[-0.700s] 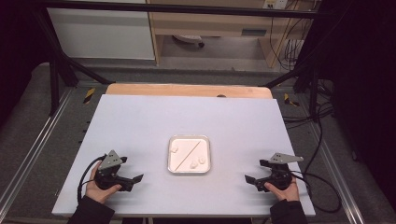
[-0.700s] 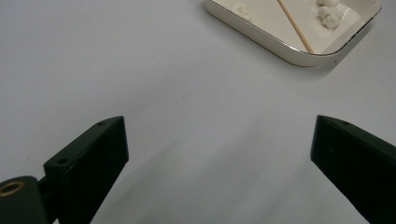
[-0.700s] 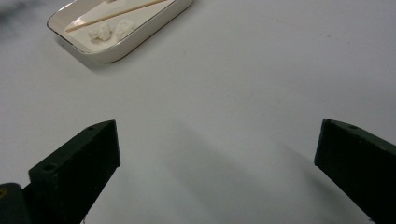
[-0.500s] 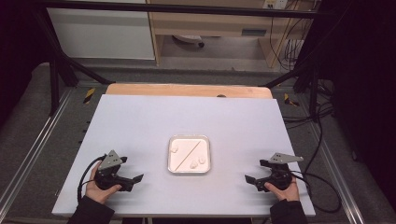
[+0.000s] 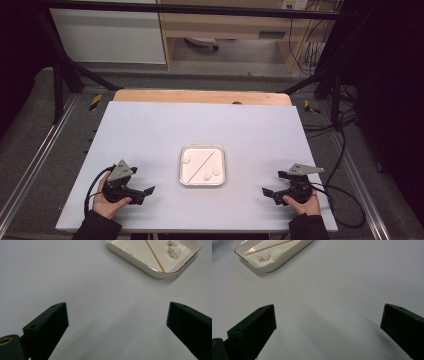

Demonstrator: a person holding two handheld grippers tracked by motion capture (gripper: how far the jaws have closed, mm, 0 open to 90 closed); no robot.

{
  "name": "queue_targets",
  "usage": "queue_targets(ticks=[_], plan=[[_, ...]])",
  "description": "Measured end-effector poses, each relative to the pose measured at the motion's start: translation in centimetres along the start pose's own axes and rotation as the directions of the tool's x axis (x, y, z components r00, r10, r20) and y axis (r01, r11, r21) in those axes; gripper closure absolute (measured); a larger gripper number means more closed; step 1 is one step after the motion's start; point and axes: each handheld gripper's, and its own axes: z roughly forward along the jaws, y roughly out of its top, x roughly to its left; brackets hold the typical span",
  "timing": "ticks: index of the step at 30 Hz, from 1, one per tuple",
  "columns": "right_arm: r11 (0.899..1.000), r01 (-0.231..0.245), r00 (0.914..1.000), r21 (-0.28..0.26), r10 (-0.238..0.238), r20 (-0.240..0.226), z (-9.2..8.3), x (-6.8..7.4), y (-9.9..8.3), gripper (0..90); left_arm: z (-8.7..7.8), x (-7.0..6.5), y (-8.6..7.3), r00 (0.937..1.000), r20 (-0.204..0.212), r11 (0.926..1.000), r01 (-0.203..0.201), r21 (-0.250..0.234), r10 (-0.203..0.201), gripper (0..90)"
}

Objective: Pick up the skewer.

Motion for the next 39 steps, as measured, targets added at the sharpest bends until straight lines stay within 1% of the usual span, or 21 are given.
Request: queue_targets(ticks=[6, 8, 13, 19, 21, 26, 27, 32, 39], plan=[[1.0, 0.001, 1.0, -0.003, -0.001, 0.001, -0.1, 0.0, 0.0, 0.7, 0.0, -0.5, 0.5, 1.0, -0.008, 1.0, -0.005, 0.002, 0.005, 2.9], [1.0, 0.0, 1.0, -0.002, 0.0, 0.001, -0.1, 0.0, 0.0, 0.7, -0.1, -0.7, 0.9, 0.9998, -0.012, 0.9999, -0.014, 0.004, 0.014, 2.7], [1.0, -0.001, 1.0, -0.002, 0.001, 0.001, -0.1, 0.0, 0.0, 0.7, -0.2, -1.1, 1.3, 0.9997, -0.016, 0.9999, -0.017, 0.002, 0.017, 2.7], [1.0, -0.001, 1.0, 0.002, 0.001, 0.003, -0.1, 0.0, 0.0, 0.6, -0.2, -1.5, 2.2, 0.9991, -0.035, 0.9996, -0.024, 0.013, 0.025, 2.5], [1.0, -0.002, 1.0, 0.003, 0.002, 0.002, 0.0, 0.0, 0.0, 0.7, -0.1, -1.6, 2.5, 0.999, -0.034, 0.9994, -0.029, 0.018, 0.029, 2.3], [1.0, -0.002, 1.0, 0.006, 0.002, 0.003, 0.0, 0.0, 0.0, 0.7, 0.3, -2.2, 3.6, 0.9982, -0.036, 0.9984, -0.046, 0.033, 0.047, 1.6], [1.0, 0.0, 1.0, 0.007, 0.0, 0.002, 0.0, 0.0, 0.0, 0.7, 0.3, -2.2, 3.6, 0.9982, -0.036, 0.9984, -0.046, 0.033, 0.047, 1.6], [1.0, 0.0, 1.0, 0.01, 0.0, 0.003, 0.1, 0.0, 0.0, 0.7, 0.8, -2.9, 4.5, 0.997, -0.042, 0.9973, -0.064, 0.036, 0.065, 1.7], [1.0, 0.003, 1.0, 0.01, -0.003, 0.003, 0.0, 0.0, 0.0, 0.6, 1.8, -3.8, 5.8, 0.9957, -0.031, 0.9952, -0.086, 0.046, 0.088, 1.9]])
